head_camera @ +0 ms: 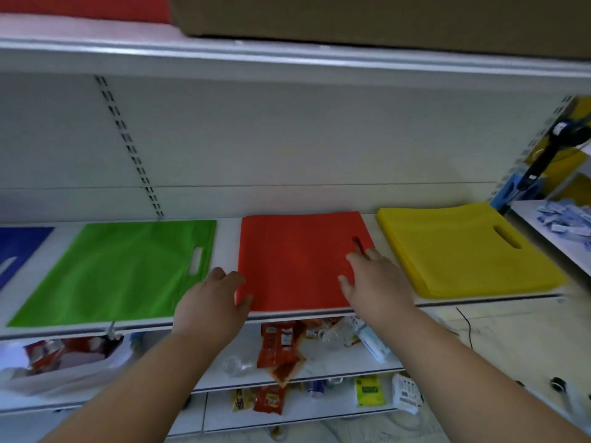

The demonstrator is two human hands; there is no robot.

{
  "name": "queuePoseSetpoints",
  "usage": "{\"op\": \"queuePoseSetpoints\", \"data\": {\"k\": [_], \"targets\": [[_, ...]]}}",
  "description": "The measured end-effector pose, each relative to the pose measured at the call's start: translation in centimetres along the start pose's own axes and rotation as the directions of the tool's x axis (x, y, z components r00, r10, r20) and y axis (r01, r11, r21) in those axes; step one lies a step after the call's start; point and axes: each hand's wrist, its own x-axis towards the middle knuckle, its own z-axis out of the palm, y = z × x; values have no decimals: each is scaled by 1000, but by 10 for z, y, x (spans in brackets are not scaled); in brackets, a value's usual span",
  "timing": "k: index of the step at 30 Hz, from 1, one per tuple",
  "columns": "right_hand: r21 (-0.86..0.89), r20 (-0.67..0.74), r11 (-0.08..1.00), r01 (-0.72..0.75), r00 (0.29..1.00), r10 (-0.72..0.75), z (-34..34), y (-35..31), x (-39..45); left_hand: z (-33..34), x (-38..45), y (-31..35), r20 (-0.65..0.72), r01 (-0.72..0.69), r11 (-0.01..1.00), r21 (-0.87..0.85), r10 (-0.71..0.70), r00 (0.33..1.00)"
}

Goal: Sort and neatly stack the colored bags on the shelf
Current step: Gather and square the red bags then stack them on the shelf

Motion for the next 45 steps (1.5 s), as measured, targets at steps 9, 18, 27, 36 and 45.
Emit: {"op": "queuePoseSetpoints", "data": {"k": [9,18,27,36,45], "targets": [[222,-170,867,446,893,-416,-22,-253,-24,-69,-108,-188,-199,260,963,-67,-268,943],[360,-236,600,714,692,-682,-18,-542,-78,-156,-276,-411,-315,601,792,-105,-600,735],[421,-205,502,756,618,-759,6,-716,-63,-171,-305,-553,-394,708,678,-198,-716,576],[415,-150,546,728,647,-748,24,-862,14,-217,-239,-698,-414,687,705,-175,-686,599],[365,-111,713,599,788,-606,51,-944,37,-237,-184,-839,-378,558,803,-210,-593,711]]}}
